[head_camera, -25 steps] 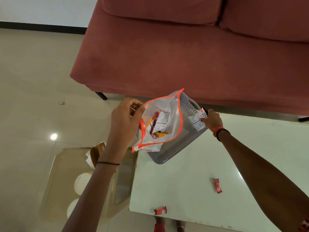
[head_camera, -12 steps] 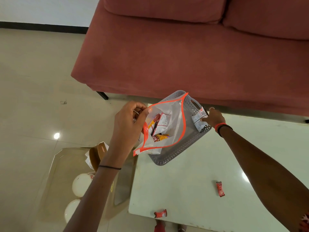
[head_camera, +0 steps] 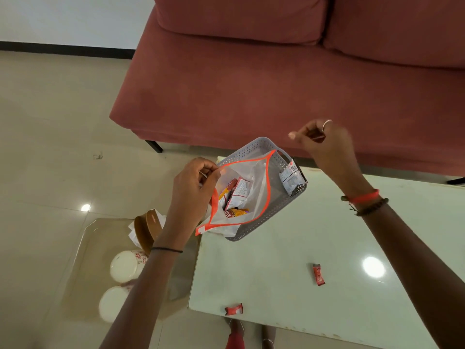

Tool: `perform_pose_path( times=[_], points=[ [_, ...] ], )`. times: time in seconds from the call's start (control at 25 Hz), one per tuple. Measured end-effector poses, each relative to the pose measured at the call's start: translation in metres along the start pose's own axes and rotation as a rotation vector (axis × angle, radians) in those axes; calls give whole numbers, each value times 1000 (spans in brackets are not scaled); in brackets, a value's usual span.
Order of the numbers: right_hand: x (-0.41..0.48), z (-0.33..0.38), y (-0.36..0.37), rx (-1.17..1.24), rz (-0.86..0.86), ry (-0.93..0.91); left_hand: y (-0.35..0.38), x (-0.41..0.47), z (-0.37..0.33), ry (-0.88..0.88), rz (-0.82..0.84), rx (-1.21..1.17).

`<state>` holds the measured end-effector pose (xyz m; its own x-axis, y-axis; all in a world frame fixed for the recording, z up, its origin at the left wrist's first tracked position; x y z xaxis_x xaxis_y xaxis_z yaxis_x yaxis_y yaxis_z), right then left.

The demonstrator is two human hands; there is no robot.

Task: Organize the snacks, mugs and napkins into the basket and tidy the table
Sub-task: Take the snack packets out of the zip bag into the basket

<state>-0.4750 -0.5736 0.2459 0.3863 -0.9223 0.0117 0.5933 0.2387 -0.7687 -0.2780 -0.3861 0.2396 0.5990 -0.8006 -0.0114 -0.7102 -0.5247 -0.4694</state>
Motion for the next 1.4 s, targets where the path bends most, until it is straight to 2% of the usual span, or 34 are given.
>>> perform_pose_path(
  times=[0.08,0.12,0.2,0.32,0.44,0.68,0.8,0.92,0.96,1.08,1.32,1.4],
  points=[
    [-38,73,-18,68,215,-259,2,-8,-6,8,-4,13],
    [-58,97,-5,-21,381,-390,2,-11,-9,13,-6,16],
    [-96,112,44,-348,662,-620,6,-20,-17,30,-4,5],
    [-133,89,117,-671,885,-711,14,-37,-31,51,6,-6],
    [-150,69,144,-776,998,-661,20,-53,-45,82,2,-39],
    [-157,58,140,-933,789,-678,21,-66,-54,114,-7,-62],
    [-153,63,131,-878,741,-693,21,-66,-50,90,-20,-83],
    [-150,79,115,-823,557,-791,20,-62,-44,74,-24,-69],
    [-149,81,111,-822,543,-806,19,-60,-42,69,-22,-57],
    [-139,77,98,-824,585,-722,17,-53,-35,40,4,-40],
    [-125,118,26,-640,364,-781,4,-35,-28,1,44,-9],
    [-114,137,-7,-587,303,-737,-3,-29,-26,-11,49,-10]
  ],
)
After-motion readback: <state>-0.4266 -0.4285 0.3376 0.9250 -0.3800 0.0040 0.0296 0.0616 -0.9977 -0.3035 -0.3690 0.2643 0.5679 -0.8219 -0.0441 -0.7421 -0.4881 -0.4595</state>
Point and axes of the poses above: each hand's wrist, its own x-axis towards the middle knuckle, its own y-axis out of the palm, z = x × y, the point moved 9 cm from there along x, towards the middle knuckle, and after that the axes turned 12 degrees about -x, right-handed, at the moved point
